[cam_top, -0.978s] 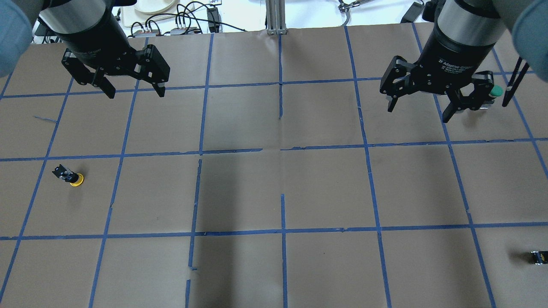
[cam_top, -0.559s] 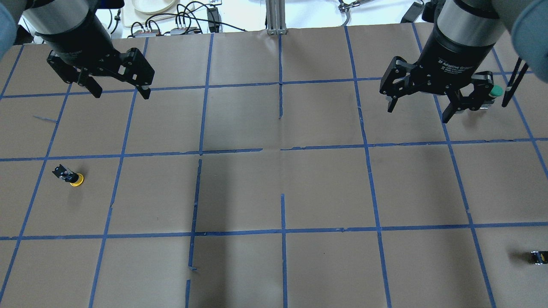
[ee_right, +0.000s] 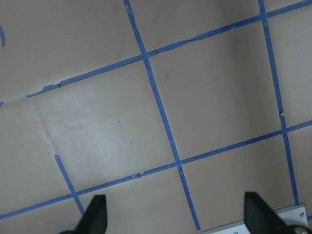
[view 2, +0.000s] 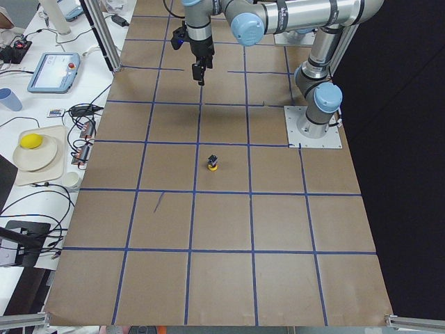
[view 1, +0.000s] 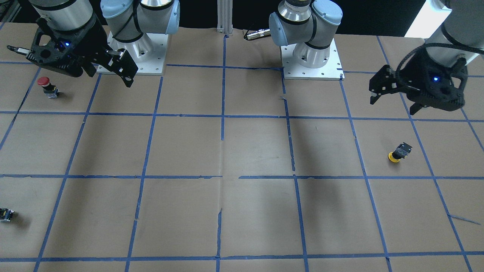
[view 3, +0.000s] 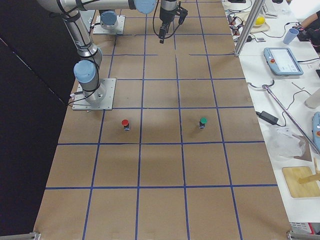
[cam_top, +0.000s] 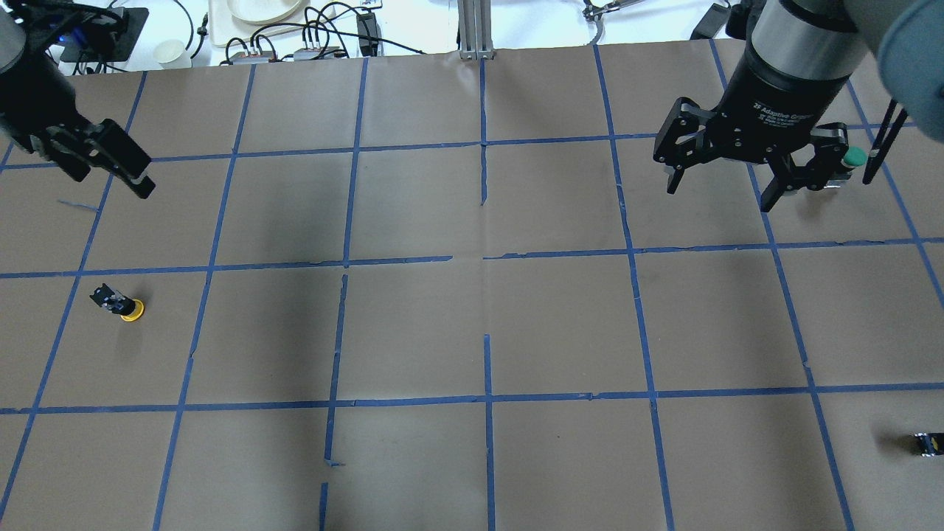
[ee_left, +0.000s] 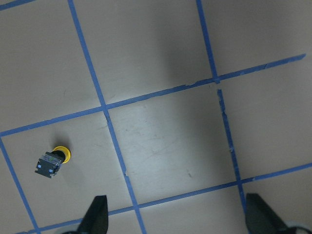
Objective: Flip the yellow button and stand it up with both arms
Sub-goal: 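Move the left gripper down toward the yellow button lying on its side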
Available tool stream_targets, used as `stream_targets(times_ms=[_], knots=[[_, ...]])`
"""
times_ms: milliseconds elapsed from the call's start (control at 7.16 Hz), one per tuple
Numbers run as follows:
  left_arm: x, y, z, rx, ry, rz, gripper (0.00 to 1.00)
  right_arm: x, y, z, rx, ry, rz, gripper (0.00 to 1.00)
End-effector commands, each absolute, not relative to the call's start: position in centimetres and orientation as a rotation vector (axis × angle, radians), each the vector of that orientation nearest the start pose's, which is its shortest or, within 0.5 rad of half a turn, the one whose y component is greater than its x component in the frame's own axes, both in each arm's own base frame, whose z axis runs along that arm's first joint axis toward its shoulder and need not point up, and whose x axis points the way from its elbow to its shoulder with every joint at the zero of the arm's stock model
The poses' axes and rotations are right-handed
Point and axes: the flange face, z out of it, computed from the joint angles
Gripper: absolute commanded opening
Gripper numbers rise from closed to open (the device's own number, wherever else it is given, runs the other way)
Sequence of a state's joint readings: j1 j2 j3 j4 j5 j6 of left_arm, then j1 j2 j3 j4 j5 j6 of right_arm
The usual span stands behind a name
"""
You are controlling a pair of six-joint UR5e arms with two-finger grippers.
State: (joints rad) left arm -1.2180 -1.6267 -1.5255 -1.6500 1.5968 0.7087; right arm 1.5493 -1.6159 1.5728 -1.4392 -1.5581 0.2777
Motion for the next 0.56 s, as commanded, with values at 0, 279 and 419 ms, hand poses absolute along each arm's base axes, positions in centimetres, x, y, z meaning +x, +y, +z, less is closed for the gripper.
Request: stream_targets(times_ms=[0, 279, 419], knots=[[11.7, -51.6, 42.8, 0.821, 3.103, 0.257, 0.99, 12.5, -46.6, 49.7, 0.468, 3.101, 0.132, 1.00], [13.7, -51.5, 41.1, 0.983, 3.016, 0.226, 0.99, 12.5, -46.7, 49.5, 0.466, 3.103, 0.136, 1.00], [15.4, -51.3, 39.1, 1.037, 2.938, 0.173, 0.99, 12.5, -46.7, 49.5, 0.468, 3.102, 0.136, 1.00]])
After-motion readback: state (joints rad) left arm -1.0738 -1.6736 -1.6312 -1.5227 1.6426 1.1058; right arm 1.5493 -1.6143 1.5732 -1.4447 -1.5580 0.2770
